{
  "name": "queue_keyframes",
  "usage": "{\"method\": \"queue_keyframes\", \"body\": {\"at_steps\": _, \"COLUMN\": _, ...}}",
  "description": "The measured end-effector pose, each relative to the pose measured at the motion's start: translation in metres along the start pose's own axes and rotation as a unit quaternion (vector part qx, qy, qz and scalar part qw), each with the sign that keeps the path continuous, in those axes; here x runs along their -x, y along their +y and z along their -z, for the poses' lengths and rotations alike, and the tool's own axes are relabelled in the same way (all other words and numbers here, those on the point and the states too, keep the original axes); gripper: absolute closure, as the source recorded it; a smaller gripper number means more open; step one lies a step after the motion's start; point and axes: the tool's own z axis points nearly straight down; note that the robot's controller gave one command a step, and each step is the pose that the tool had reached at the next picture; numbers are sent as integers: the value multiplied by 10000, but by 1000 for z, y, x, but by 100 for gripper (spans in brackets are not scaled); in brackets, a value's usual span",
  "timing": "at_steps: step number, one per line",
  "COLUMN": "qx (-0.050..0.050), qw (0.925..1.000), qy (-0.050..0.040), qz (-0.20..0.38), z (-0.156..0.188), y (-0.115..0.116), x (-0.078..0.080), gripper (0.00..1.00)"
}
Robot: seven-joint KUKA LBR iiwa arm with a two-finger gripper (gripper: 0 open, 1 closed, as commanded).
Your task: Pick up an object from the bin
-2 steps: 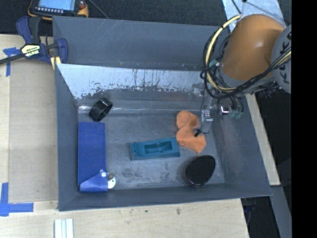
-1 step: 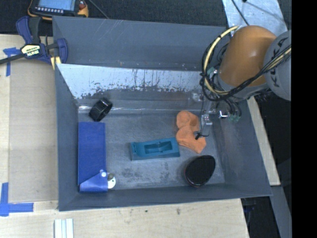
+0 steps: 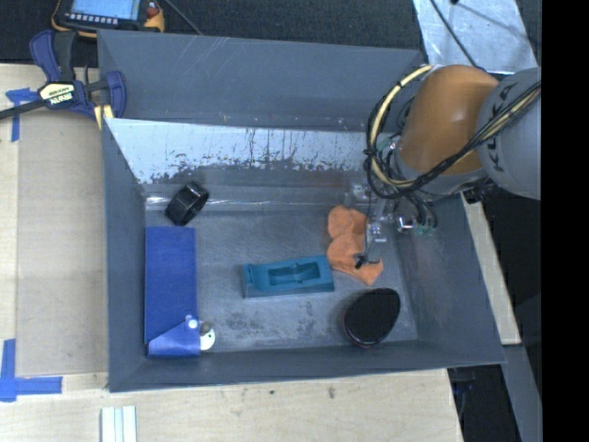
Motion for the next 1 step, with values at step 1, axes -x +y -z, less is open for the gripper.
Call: {"method": "queue_keyframes", "body": {"at_steps": 1, "qx": 0, "qw": 9999, "qy": -36, "qz": -125, "z": -39, "y": -1, "x": 15, "gripper": 100}}
